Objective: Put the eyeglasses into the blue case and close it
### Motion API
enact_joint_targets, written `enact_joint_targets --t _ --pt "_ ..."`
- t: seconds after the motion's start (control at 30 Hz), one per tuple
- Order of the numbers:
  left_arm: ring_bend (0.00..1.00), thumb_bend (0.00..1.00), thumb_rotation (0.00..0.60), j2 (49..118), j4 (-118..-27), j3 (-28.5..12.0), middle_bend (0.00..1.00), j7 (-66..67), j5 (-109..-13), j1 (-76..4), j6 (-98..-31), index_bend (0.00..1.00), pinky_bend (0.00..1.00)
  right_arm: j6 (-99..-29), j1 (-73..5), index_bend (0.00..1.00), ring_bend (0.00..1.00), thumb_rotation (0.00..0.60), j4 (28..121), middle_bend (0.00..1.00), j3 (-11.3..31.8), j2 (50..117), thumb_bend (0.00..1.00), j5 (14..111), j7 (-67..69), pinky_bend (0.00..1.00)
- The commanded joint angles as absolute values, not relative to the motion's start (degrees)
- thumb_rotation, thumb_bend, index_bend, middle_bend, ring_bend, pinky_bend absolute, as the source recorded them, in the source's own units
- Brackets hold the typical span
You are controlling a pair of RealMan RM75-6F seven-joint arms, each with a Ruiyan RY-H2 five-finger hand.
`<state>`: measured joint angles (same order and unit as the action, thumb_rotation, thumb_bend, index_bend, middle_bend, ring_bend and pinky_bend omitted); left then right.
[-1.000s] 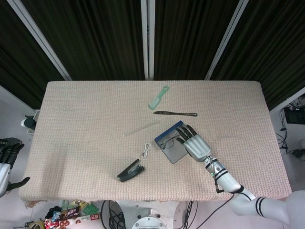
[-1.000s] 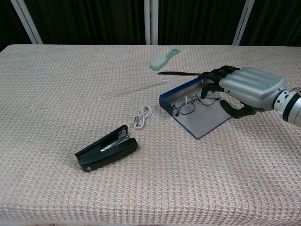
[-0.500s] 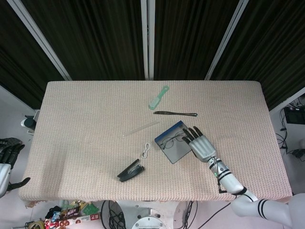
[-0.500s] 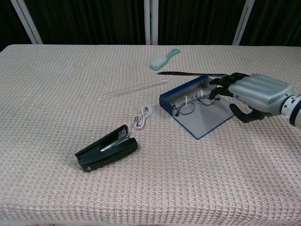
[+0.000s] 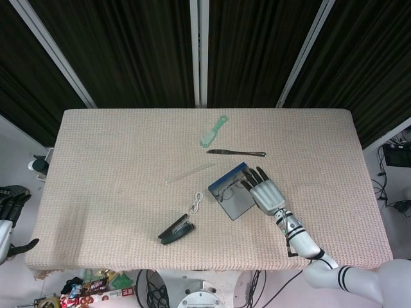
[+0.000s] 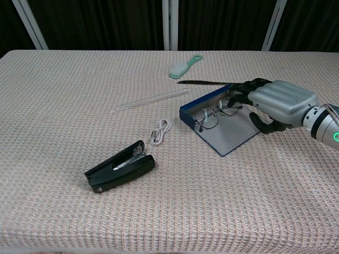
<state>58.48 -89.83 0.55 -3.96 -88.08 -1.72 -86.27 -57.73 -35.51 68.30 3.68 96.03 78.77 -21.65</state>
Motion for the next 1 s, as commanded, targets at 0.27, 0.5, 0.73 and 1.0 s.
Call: enact_joint_targets --t 0.27,0.5,0.73,1.0 --pt "0.09 0.07 0.600 58.3 -89.6 0.5 0.09 -4.4 -87.9 -1.5 -86.5 0.09 0.24 -56.5 -36.6 0.20 0.00 0.600 65.0 0.00 5.0 99.0 0.68 77.3 -23.0 0.00" --pt "0.09 0.07 0.600 58.3 -89.5 0.6 0.09 -4.5 -87.9 -1.3 -86.7 0.09 0.24 -57.0 -36.6 0.20 0.00 0.600 64.0 0.00 5.3 100.0 0.68 77.5 -22.2 0.00" --pt "0.09 0.07 0.600 58.3 -89.4 0.6 0.09 -4.6 -87.9 -1.0 -87.0 0.09 0.24 -60.8 -34.7 0.20 0.00 0.600 67.2 0.00 3.5 97.7 0.68 80.8 -20.1 0.00" --pt "0.09 0.07 0.600 58.5 -89.4 0.7 0.09 -4.6 -88.2 -0.9 -87.1 0.09 0.24 -63.8 -31.9 0.14 0.00 0.600 71.5 0.00 -1.8 91.4 0.42 86.4 -20.1 0.00"
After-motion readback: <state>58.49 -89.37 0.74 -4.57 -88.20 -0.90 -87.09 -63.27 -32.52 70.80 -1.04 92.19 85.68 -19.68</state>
